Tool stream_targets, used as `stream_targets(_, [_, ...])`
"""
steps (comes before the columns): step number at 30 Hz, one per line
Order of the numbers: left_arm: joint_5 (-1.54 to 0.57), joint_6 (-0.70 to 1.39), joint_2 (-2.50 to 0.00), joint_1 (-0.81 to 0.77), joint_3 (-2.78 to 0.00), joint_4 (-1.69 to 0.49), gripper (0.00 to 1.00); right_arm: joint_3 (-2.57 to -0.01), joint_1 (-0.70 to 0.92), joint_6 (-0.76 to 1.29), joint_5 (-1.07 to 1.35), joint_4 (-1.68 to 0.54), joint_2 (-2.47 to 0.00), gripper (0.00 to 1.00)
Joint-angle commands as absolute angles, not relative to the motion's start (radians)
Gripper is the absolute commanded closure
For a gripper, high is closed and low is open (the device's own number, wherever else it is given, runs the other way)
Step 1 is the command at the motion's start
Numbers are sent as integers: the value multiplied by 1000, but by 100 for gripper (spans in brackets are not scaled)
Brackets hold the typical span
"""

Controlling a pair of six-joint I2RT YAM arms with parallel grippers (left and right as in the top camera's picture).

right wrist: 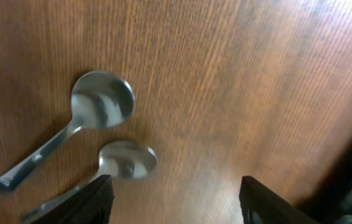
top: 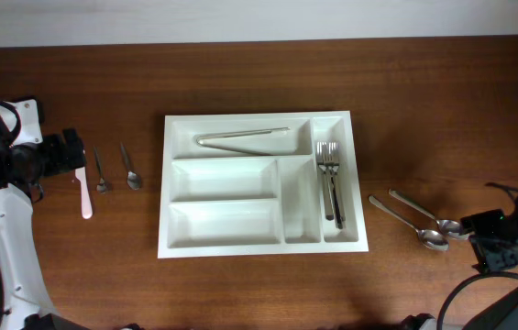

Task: Pack container
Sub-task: 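Lower the right gripper onto a silver spoon and grasp it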

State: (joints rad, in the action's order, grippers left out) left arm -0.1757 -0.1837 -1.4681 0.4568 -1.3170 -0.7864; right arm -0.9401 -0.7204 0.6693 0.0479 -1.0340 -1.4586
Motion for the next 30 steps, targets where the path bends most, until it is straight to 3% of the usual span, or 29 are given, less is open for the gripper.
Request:
stream_targets(1, [-176,-197,-1460,459,-1334,-787,1,-879,-743,645,105,-955,-1456,35])
stream_targets(7, [-176,-197,-1460,459,-1334,-787,1,-847,-748,553,124,-785,-1462,34])
stream_targets(19, [-176,-197,-1460,459,-1334,-787,1,-841,-748,554,124,-754,-1539,36])
stream_targets(22, [-176,-197,-1460,459,-1334,-787,1,-841,-748,554,125,-743,-1562,44])
stream_targets(30, [-176,-197,-1460,459,-1334,-787,1,-840,-748,554,125,-704,-1600,50])
